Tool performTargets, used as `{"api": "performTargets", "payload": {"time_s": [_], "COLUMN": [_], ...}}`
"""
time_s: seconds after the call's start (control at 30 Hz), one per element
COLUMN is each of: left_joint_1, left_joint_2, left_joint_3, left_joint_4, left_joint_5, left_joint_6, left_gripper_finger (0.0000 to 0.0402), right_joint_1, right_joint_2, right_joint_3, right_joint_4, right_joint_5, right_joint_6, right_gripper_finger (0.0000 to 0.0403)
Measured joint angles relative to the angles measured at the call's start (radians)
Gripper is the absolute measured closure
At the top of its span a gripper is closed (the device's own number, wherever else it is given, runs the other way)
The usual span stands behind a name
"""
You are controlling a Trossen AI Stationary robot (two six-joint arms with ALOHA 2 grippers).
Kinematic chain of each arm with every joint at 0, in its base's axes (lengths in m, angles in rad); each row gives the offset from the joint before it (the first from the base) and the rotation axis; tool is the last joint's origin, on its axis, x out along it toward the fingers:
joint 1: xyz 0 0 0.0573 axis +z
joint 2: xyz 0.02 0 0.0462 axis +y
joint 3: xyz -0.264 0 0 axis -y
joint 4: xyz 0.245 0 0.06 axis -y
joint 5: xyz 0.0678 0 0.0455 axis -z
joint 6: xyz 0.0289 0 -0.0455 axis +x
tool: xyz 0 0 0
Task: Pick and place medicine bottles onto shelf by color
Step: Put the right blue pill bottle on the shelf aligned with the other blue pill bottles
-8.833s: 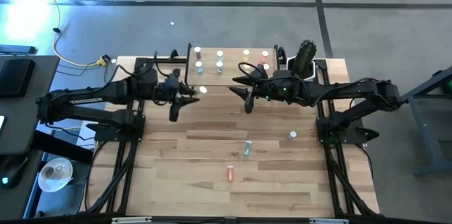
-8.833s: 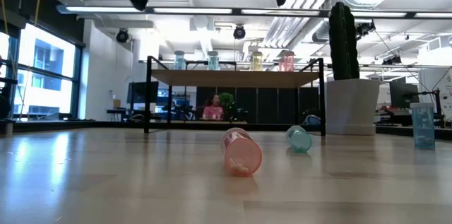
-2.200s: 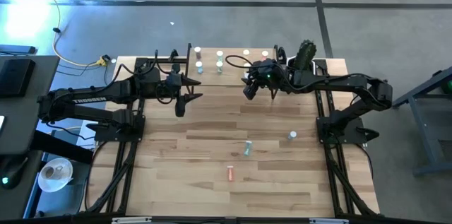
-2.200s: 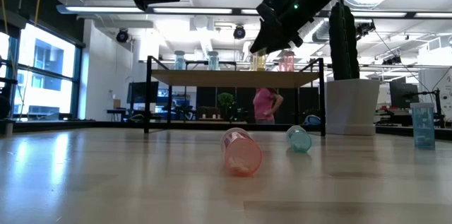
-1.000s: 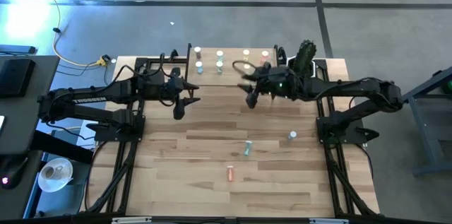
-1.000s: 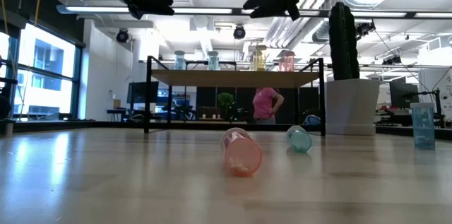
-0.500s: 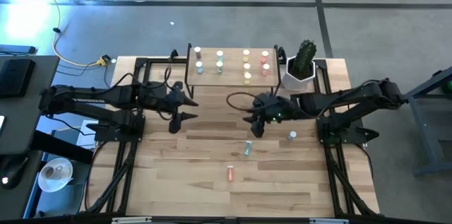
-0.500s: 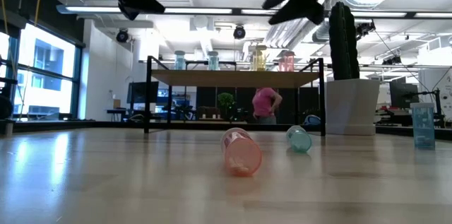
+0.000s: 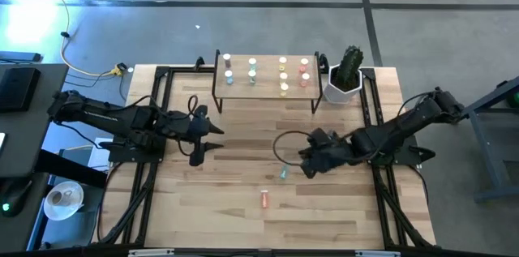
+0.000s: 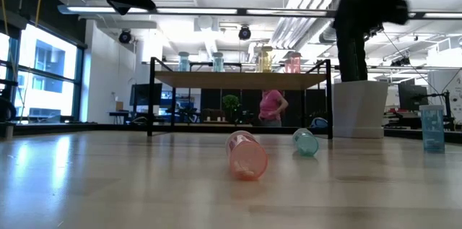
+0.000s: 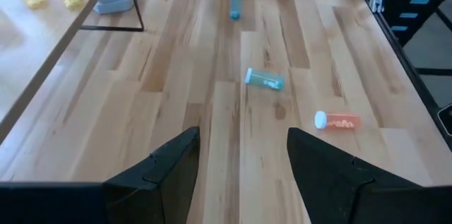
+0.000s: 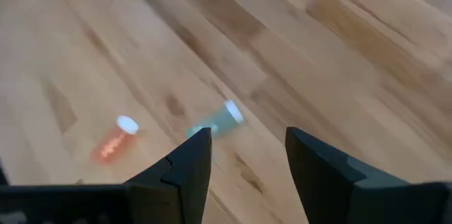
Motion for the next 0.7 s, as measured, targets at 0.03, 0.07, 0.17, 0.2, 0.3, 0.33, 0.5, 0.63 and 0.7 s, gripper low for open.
{"api": "performTargets", "payload": {"time_s": [0.03, 0.07, 0.17, 0.2, 0.3, 0.33, 0.5, 0.63, 0.7], "left_joint_1": [-0.004, -0.006, -0.012, -0.012, -0.012, -0.012, -0.012, -0.012, -0.012], "left_joint_2": [0.0, 0.0, 0.0, 0.0, 0.0, 0.0, 0.0, 0.0, 0.0], "left_joint_3": [0.0, 0.0, 0.0, 0.0, 0.0, 0.0, 0.0, 0.0, 0.0], "left_joint_4": [0.0, 0.0, 0.001, 0.001, 0.004, 0.007, 0.03, 0.06, 0.071], "left_joint_5": [-0.007, -0.014, -0.032, -0.034, -0.046, -0.052, -0.057, -0.056, -0.057], "left_joint_6": [0.0, 0.0, -0.001, 0.0, -0.001, -0.004, -0.009, -0.017, -0.019], "left_gripper_finger": [0.0197, 0.0197, 0.0197, 0.0197, 0.0197, 0.0197, 0.0197, 0.0197, 0.0197], "right_joint_1": [0.023, 0.045, 0.101, 0.117, 0.161, 0.175, 0.256, 0.313, 0.339], "right_joint_2": [0.0, 0.0, 0.0, 0.0, 0.001, 0.004, 0.028, 0.049, 0.057], "right_joint_3": [0.0, 0.0, 0.0, 0.0, -0.002, -0.008, -0.067, -0.1, -0.119], "right_joint_4": [-0.026, -0.043, -0.076, -0.083, -0.118, -0.125, -0.127, -0.133, -0.133], "right_joint_5": [0.02, 0.035, 0.041, 0.038, 0.043, 0.046, 0.044, 0.079, 0.107], "right_joint_6": [0.052, 0.097, 0.212, 0.254, 0.366, 0.395, 0.5, 0.579, 0.621], "right_gripper_finger": [0.023, 0.023, 0.023, 0.023, 0.023, 0.023, 0.023, 0.023, 0.023]}}
